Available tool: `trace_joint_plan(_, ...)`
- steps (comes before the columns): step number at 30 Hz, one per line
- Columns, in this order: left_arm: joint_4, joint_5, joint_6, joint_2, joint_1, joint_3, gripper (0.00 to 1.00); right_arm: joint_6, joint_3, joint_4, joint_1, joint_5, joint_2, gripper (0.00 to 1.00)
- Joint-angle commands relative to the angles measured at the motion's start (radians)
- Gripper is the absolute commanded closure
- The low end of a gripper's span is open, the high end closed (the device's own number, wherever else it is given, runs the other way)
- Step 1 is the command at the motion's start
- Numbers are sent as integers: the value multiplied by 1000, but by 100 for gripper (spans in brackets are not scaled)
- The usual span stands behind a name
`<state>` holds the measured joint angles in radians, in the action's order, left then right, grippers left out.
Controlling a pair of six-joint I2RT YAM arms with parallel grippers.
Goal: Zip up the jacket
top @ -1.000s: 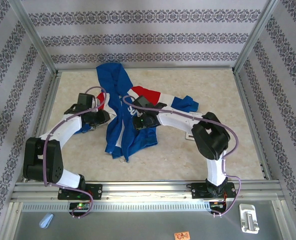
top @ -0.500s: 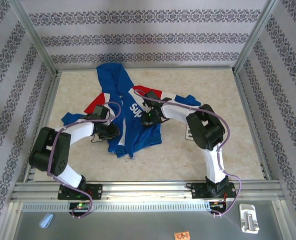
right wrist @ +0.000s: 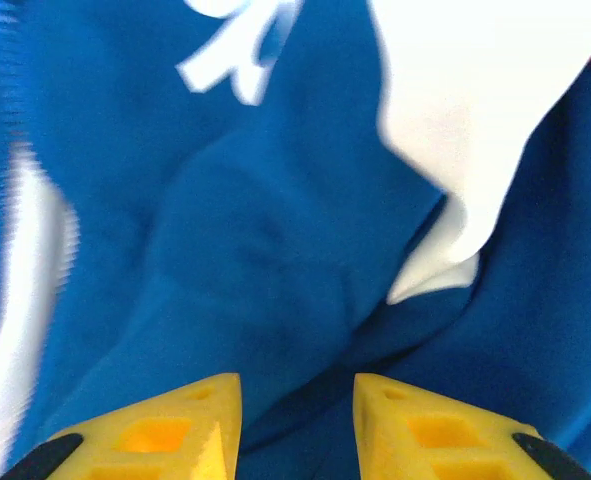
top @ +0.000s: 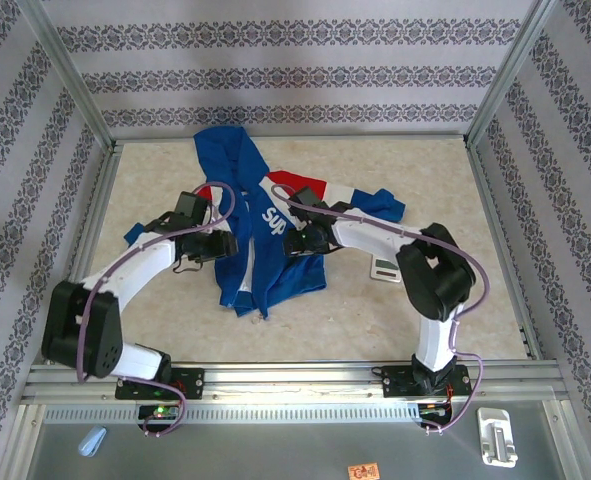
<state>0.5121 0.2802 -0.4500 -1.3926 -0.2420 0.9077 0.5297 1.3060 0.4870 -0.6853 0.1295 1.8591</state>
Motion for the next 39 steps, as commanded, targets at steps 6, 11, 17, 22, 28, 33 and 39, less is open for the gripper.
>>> trace_joint_plan(6, 168, 132, -63, 212, -3, -193, 47, 70, -15, 18, -98, -18, -92, 64)
trace_joint_plan(11, 50, 190, -145, 307, -59, -330, 47, 102, -22, -1, -174, 19, -63, 65)
trace_joint_plan(17, 28, 218, -173, 300, -60, -378, 55, 122, 12, -12, -257, 65, 32, 71)
trace_joint_plan(22, -23, 239, -192, 302, -62, -416, 67, 166, -3, -36, -282, 73, 65, 78)
trace_joint_plan(28, -87, 200, -229, 314, -61, -449, 61, 192, -38, -55, -267, 62, 92, 86)
trace_joint_plan(33, -133, 149, -253, 305, -62, -444, 40, 185, -34, -54, -252, 62, 95, 88)
trace_joint_plan(39, -174, 196, -236, 246, -60, -425, 68, 188, -51, -55, -243, 54, 90, 88)
